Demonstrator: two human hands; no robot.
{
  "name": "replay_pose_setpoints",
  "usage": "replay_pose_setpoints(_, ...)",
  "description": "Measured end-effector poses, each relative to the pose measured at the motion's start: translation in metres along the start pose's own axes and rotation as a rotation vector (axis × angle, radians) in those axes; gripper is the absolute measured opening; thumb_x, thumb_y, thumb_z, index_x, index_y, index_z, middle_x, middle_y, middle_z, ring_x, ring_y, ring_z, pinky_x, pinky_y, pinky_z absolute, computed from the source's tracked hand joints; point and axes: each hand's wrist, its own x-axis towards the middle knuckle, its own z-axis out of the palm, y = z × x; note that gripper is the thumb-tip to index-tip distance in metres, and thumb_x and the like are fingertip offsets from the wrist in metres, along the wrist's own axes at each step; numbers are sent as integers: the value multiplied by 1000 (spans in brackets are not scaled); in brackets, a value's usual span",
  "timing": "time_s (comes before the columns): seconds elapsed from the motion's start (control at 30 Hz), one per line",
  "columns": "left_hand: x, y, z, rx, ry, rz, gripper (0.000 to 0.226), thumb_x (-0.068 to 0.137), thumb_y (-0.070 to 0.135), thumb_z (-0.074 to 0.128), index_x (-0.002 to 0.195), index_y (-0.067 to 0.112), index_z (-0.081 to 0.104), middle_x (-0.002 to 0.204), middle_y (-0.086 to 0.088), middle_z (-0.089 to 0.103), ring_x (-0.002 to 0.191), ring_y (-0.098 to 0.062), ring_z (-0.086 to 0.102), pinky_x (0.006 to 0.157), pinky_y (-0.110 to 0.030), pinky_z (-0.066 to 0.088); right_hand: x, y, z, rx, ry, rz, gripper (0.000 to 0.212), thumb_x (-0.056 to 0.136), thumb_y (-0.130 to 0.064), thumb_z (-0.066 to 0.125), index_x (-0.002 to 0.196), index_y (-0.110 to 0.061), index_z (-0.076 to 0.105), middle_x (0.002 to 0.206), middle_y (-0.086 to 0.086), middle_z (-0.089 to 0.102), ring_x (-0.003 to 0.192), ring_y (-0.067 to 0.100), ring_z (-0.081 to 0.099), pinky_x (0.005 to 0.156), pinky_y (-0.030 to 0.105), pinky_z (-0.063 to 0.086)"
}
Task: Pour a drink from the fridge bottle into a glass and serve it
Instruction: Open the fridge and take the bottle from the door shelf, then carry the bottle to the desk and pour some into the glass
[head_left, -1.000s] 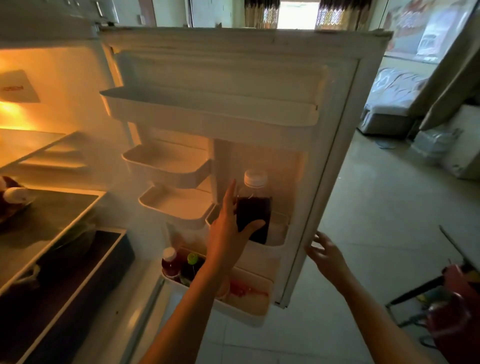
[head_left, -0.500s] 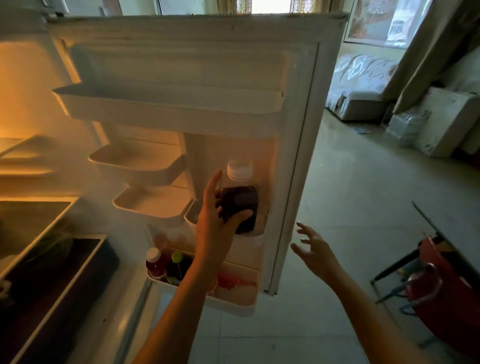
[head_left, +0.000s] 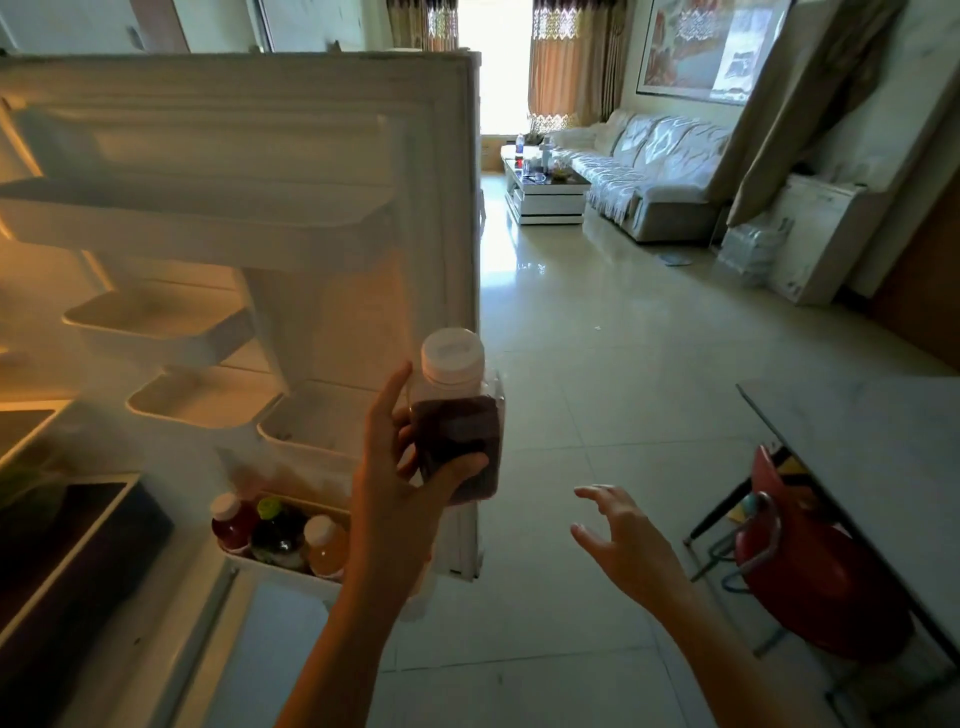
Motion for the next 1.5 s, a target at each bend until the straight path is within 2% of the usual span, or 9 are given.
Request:
replay_pose_setpoints(0.1,-17,-8,36,-37,-46,-79,81,63,18,76,129,46,39,118,26,60,115,-13,58,86,-44,56,-25,22,-20,-1,-11,21,44,84,-35,62,126,-26,50,132,-7,48,117,11,50,95,36,46)
replay_pose_setpoints(0.2,-33,-20,70,-61,-87,-141,79,63,15,76,125,51,43,113,32,61,111,-5,60,77,-27,57,-47,45,-38,-40,-24,19,44,85,-36,61,126,-26,50,133,-7,46,120,11,47,98,35,44)
replay_pose_setpoints(0.27,-42,-29,91,-59,-107,-159,83,67,4,76,132,42,41,111,35,60,108,2,59,72,-17,54,-59,60,-49,-60,-34,21,44,86,-37,60,127,-27,49,134,-6,46,120,11,47,98,36,44)
replay_pose_setpoints(0.4,-54,-43,124,-51,-118,-192,85,70,-3,74,139,31,37,109,40,58,105,8,58,69,-12,52,-72,88,-68,-68,-65,47,44,86,-37,59,127,-27,49,132,-6,47,119,12,48,99,38,43)
replay_pose_setpoints(0.6,-39,-66,157,1,-142,-216,86,69,6,78,138,38,37,112,35,60,106,3,59,73,-11,51,-56,123,-78,-122,-113,65,45,86,-43,55,128,-31,46,130,-9,52,117,10,49,97,35,43)
replay_pose_setpoints(0.8,10,-111,185,-10,-108,-257,89,64,12,81,133,50,40,111,24,63,105,2,61,72,-14,52,8,148,-82,-181,-125,72,43,87,-45,53,128,-32,46,130,-12,52,118,7,48,98,33,41)
replay_pose_setpoints(0.97,62,-151,207,-12,-92,-259,90,65,4,80,135,45,40,111,35,61,104,5,60,70,-9,51,81,160,-85,-210,-207,69,38,88,-47,51,124,-34,49,129,-13,51,115,6,48,97,33,41)
replay_pose_setpoints(1.27,152,-198,227,43,-45,-288,87,66,8,81,136,42,40,111,38,60,107,7,57,75,-7,48,206,175,-81,-172,-262,44,37,88,-46,53,122,-32,51,132,-8,51,118,11,47,98,36,44)
replay_pose_setpoints(1.5,228,-249,248,106,77,-321,88,64,8,81,135,41,41,109,33,57,103,14,57,74,-6,49,327,199,-70,-171,-303,-70,34,88,-47,52,120,-35,53,130,-12,52,109,11,51,84,27,41)
